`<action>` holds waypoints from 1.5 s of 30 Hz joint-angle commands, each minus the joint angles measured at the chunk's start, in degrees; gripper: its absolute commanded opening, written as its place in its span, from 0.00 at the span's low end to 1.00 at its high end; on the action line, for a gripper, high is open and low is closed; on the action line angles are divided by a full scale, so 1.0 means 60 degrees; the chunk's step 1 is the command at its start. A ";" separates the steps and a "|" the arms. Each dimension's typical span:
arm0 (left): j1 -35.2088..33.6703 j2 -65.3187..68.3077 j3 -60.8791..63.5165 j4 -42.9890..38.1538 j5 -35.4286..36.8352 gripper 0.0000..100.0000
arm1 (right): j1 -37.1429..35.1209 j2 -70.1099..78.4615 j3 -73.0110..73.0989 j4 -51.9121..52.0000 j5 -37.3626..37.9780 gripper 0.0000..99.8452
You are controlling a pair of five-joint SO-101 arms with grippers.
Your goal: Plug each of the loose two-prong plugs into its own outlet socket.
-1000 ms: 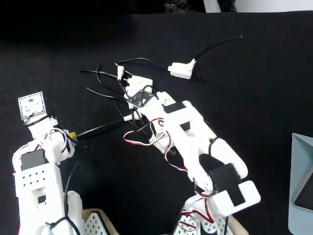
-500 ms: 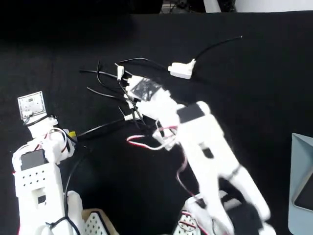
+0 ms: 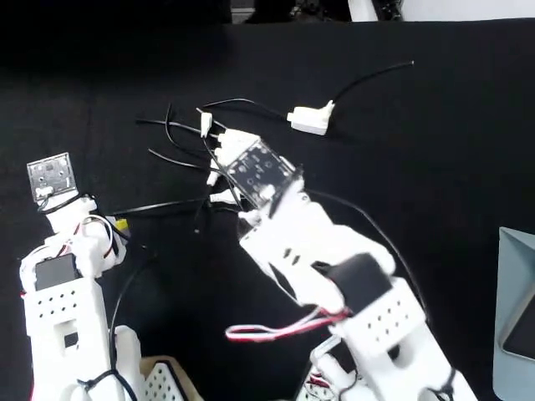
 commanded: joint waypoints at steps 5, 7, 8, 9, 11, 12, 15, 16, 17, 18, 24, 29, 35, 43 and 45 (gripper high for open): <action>0.0007 -0.0103 -0.0256 -0.0176 0.0044 0.23 | 0.1289 -0.0989 -0.0183 0.0659 -0.0044 0.01; 0.0007 -0.0103 -0.0256 -0.0176 0.0044 0.23 | 0.1407 -0.1355 -0.0374 0.0659 -0.0044 0.01; 0.0007 -0.0103 -0.0256 -0.0176 0.0044 0.23 | 0.1407 -0.1531 -0.0462 0.0659 -0.0088 0.01; 0.0007 -0.0103 -0.0256 -0.0176 0.0044 0.23 | 0.1407 -0.1634 -0.0476 0.0645 -0.0103 0.01; 0.0007 -0.0103 -0.0256 -0.0176 0.0044 0.23 | 0.1407 -0.1736 -0.0242 0.0396 -0.0117 0.01; 0.0007 -0.0103 -0.0256 -0.0176 0.0044 0.23 | 0.1407 -0.1736 -0.0007 0.0147 -0.0132 0.01; 0.0007 -0.0103 -0.0168 -0.0176 0.0044 0.23 | 0.1392 -0.1722 0.1370 -0.1070 -0.0527 0.01; 0.0007 -0.0103 -0.0154 -0.0176 0.0029 0.23 | 0.1333 -0.1722 0.1927 -0.1582 -0.0615 0.01; 0.0007 -0.0103 -0.0154 -0.0176 0.0029 0.23 | 0.1187 -0.1722 0.2498 -0.2110 -0.0659 0.01; 0.0007 -0.0103 -0.0154 -0.0176 0.0029 0.23 | 0.1070 -0.1722 0.3026 -0.2535 -0.0645 0.01; 0.0007 -0.0103 -0.0007 -0.0190 0.0015 0.23 | 0.0821 -0.1707 0.4842 -0.3355 -0.0440 0.01; 0.0007 -0.0103 -0.0007 -0.0190 0.0015 0.23 | 0.0821 -0.1707 0.4989 -0.2374 -0.0117 0.01; 0.0007 -0.0103 -0.0007 -0.0190 0.0015 0.23 | 0.0791 -0.0886 0.4813 -0.1978 -0.0103 0.02; 0.0007 -0.0103 0.0154 -0.0337 0.0000 0.23 | 0.0835 0.3128 0.3187 -0.2037 -0.0161 0.02; -0.0007 -0.0103 0.0374 -0.0674 -0.0015 0.23 | 0.0835 0.3875 0.2791 -0.2037 -0.0161 0.01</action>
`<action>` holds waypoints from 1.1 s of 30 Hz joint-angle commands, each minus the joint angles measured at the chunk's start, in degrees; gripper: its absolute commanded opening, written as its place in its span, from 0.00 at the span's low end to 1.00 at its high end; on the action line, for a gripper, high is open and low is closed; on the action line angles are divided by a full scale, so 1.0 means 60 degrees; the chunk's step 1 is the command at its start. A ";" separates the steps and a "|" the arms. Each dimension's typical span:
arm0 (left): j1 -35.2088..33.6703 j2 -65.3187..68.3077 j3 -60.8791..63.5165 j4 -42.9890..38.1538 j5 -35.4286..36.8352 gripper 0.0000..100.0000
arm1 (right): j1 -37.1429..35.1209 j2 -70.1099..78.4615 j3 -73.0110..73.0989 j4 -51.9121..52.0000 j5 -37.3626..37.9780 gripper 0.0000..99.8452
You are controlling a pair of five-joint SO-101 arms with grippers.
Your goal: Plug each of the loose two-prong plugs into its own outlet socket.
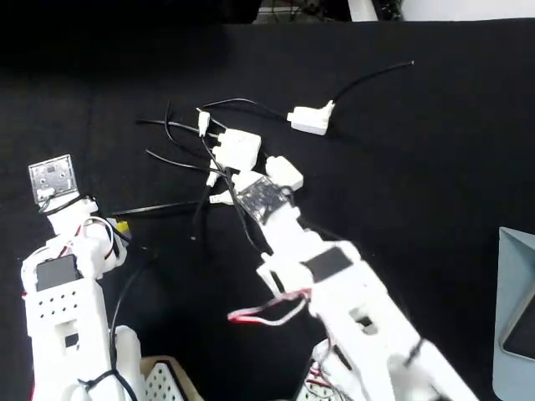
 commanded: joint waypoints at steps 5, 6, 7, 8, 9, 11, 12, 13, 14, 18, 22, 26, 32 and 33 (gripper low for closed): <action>-0.0037 -0.0103 0.0271 -0.0806 -0.0015 0.23 | -0.0088 0.2469 -0.1560 0.0044 0.0059 0.01; -0.0037 -0.0103 0.0271 -0.0806 -0.0015 0.23 | -0.0088 0.2762 -0.1619 0.0044 0.0059 0.01; -0.0037 -0.0103 0.0271 -0.0806 -0.0015 0.23 | -0.0088 0.3055 -0.1692 0.0059 0.0059 0.02; -0.0037 -0.0103 0.0271 -0.0806 -0.0015 0.23 | -0.0088 0.3363 -0.1810 0.0117 0.0059 0.02; -0.0037 -0.0103 0.0271 -0.0806 -0.0015 0.23 | -0.0088 0.3670 -0.1941 0.0234 0.0059 0.02; -0.0022 -0.0103 0.0286 -0.0806 -0.0015 0.23 | -0.0088 0.4198 -0.2234 0.0484 0.0073 0.02; -0.0022 -0.0103 0.0286 -0.0806 -0.0015 0.23 | -0.0088 0.4418 -0.2396 0.0601 0.0073 0.02; -0.0022 -0.0103 0.0286 -0.0806 -0.0015 0.23 | -0.0088 0.4593 -0.2571 0.0747 0.0073 0.02; -0.0022 -0.0103 0.0286 -0.0806 -0.0015 0.23 | -0.0088 0.4711 -0.2733 0.0879 0.0073 0.02; -0.0022 -0.0103 0.0286 -0.0806 -0.0015 0.23 | -0.0088 0.4813 -0.3304 0.1377 0.0073 0.02; -0.0007 -0.0103 0.0286 -0.0806 -0.0015 0.23 | -0.0088 0.4901 -0.3685 0.1744 0.0103 0.02; -0.0007 -0.0103 0.0286 -0.0806 -0.0015 0.23 | -0.0088 0.4916 -0.3670 0.1993 0.0747 0.01; 0.0007 -0.0103 0.0256 -0.0850 -0.0029 0.23 | -0.0044 0.4491 -0.3963 0.2374 0.0850 0.01; 0.0007 -0.0103 0.0212 -0.0850 -0.0029 0.23 | 0.0044 0.4139 -0.4110 0.2549 0.0835 0.01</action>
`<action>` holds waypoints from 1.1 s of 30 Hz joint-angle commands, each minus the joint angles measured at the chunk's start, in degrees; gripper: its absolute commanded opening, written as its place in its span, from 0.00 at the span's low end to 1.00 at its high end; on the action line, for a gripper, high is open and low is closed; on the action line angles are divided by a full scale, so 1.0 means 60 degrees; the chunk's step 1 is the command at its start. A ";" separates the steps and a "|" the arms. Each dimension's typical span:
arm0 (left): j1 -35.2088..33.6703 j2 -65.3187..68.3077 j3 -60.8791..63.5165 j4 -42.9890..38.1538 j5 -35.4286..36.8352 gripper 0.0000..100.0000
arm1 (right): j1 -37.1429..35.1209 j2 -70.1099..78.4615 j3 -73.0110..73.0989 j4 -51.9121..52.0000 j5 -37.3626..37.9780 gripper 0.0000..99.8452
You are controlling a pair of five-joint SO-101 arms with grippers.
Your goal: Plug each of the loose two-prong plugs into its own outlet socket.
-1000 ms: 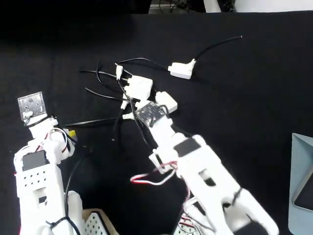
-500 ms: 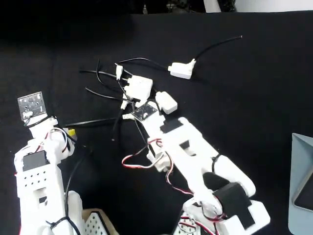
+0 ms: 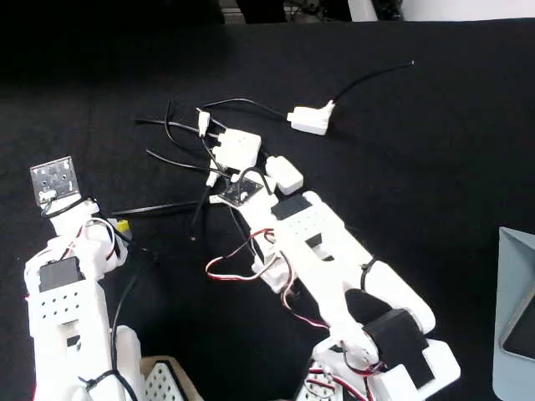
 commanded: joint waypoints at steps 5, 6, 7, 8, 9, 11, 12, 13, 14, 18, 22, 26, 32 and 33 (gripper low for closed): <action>0.0022 -0.0103 -0.0696 -0.0176 -0.0015 0.23 | 0.0161 -0.3216 -0.1575 0.1260 0.0073 0.01; 0.0022 -0.0103 -0.0799 -0.0176 0.0000 0.23 | 0.0147 -0.3670 -0.1722 0.1451 0.0073 0.01; 0.0022 -0.0103 -0.0901 -0.0176 0.0015 0.23 | 0.0147 -0.4081 -0.1824 0.1582 0.0073 0.01; 0.0095 -0.0103 -0.0989 -0.0176 0.0015 0.23 | 0.0147 -0.4476 -0.1927 0.1685 0.0073 0.01; 0.0227 -0.0103 -0.1077 -0.0176 0.0015 0.23 | 0.0147 -0.4842 -0.2000 0.1729 0.0029 0.01; 0.0579 -0.0103 -0.1194 -0.0176 0.0044 0.23 | 0.0132 -0.5473 -0.2029 0.1685 0.0000 0.01; 0.0813 -0.0103 -0.1267 -0.0176 0.0044 0.23 | 0.0117 -0.5736 -0.2015 0.1626 -0.0044 0.01; 0.1062 -0.0103 -0.1341 -0.0176 0.0044 0.23 | 0.0117 -0.5956 -0.1985 0.1436 -0.0264 0.01; 0.1311 -0.0103 -0.1414 -0.0176 0.0044 0.22 | 0.0117 -0.6190 -0.1897 0.1158 -0.0542 0.01; 0.2132 -0.0103 -0.1751 -0.0234 0.0059 0.22 | -0.0322 -0.6996 -0.0974 -0.0264 -0.1158 0.01; 0.2703 -0.0103 -0.2103 -0.0249 0.0059 0.23 | -0.1714 -0.7875 -0.0095 -0.1480 -0.1788 0.01; 0.3070 -0.0103 -0.2322 -0.0234 0.0059 0.23 | -0.2593 -0.8139 0.0608 -0.2696 -0.2168 0.01; 0.3773 -0.0190 -0.2498 -0.0234 0.0059 0.23 | -0.2711 -0.7934 0.1443 -0.4015 -0.2227 0.01; 0.3861 -0.0337 -0.2542 -0.0234 0.0059 0.23 | -0.2711 -0.7875 0.1502 -0.4073 -0.2227 0.01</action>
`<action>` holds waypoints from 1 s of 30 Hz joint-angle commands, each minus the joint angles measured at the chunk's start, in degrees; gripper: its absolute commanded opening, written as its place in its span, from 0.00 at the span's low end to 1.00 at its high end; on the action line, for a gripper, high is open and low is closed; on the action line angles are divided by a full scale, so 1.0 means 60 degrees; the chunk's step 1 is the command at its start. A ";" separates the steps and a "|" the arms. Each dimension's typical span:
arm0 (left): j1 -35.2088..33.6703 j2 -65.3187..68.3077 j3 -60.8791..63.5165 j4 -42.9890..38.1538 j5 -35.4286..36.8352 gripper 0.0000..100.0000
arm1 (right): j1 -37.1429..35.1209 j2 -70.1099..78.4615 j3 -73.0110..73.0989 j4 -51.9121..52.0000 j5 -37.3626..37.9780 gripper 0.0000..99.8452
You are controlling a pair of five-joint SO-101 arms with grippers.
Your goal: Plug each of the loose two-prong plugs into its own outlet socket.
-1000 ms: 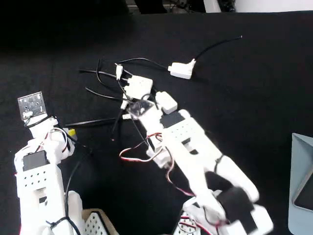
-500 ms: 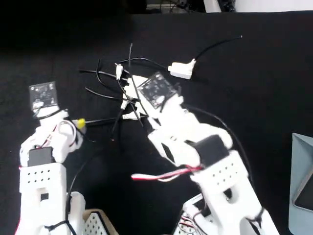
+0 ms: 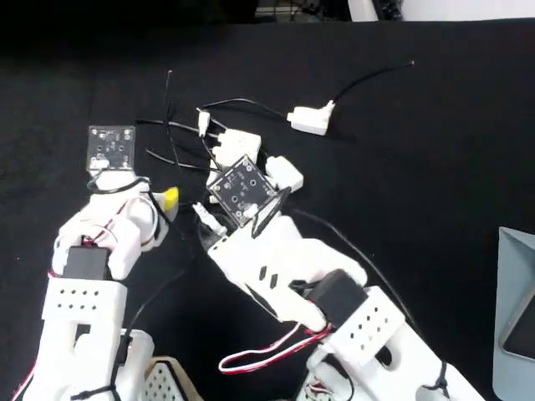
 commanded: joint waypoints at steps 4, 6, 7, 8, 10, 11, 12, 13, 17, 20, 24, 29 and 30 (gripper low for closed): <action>0.0974 -0.1568 -0.0579 -0.0147 0.0059 0.23 | -0.0117 0.0315 0.0022 -0.0454 -0.0103 0.01; 0.1326 -0.2403 -0.0344 -0.0147 0.0059 0.23 | -0.0117 0.0462 0.0007 -0.0586 -0.0103 0.01; 0.1531 -0.2872 -0.0183 -0.0147 0.0029 0.23 | -0.0117 0.0520 0.0007 -0.0630 -0.0103 0.01; 0.1736 -0.3297 0.0051 -0.0147 0.0000 0.23 | -0.0117 0.0579 -0.0007 -0.0659 -0.0103 0.01; 0.1941 -0.4059 0.0403 -0.0161 -0.0015 0.23 | -0.0117 0.0652 -0.0007 -0.0630 -0.0103 0.01; 0.1956 -0.4396 0.0564 -0.0161 -0.0015 0.23 | -0.0117 0.0652 0.0007 -0.0630 -0.0103 0.01; 0.1956 -0.4674 0.0696 -0.0161 -0.0015 0.23 | -0.0117 0.0652 0.0022 -0.0630 -0.0103 0.01; 0.2015 -0.4908 0.0813 -0.0132 -0.0029 0.23 | -0.0117 0.0652 0.0037 -0.0630 -0.0103 0.01; 0.2029 -0.5333 0.0842 0.0352 -0.0454 0.23 | -0.0088 0.0623 0.0022 -0.0615 -0.0117 0.01; 0.1927 -0.5348 0.0886 0.0469 -0.0498 0.23 | -0.0059 0.0623 -0.0007 -0.0571 -0.0117 0.01; 0.1062 -0.5333 0.0916 0.0469 -0.0484 0.23 | 0.0586 0.0608 0.0037 -0.0571 -0.0132 0.01; 0.0608 -0.4088 0.0828 0.0469 -0.0542 0.30 | 0.2271 0.0681 0.0007 -0.0659 -0.0879 0.01; 0.0623 -0.3590 0.0769 0.0410 -0.0527 0.32 | 0.2535 0.0681 0.0051 -0.0821 -0.0982 0.01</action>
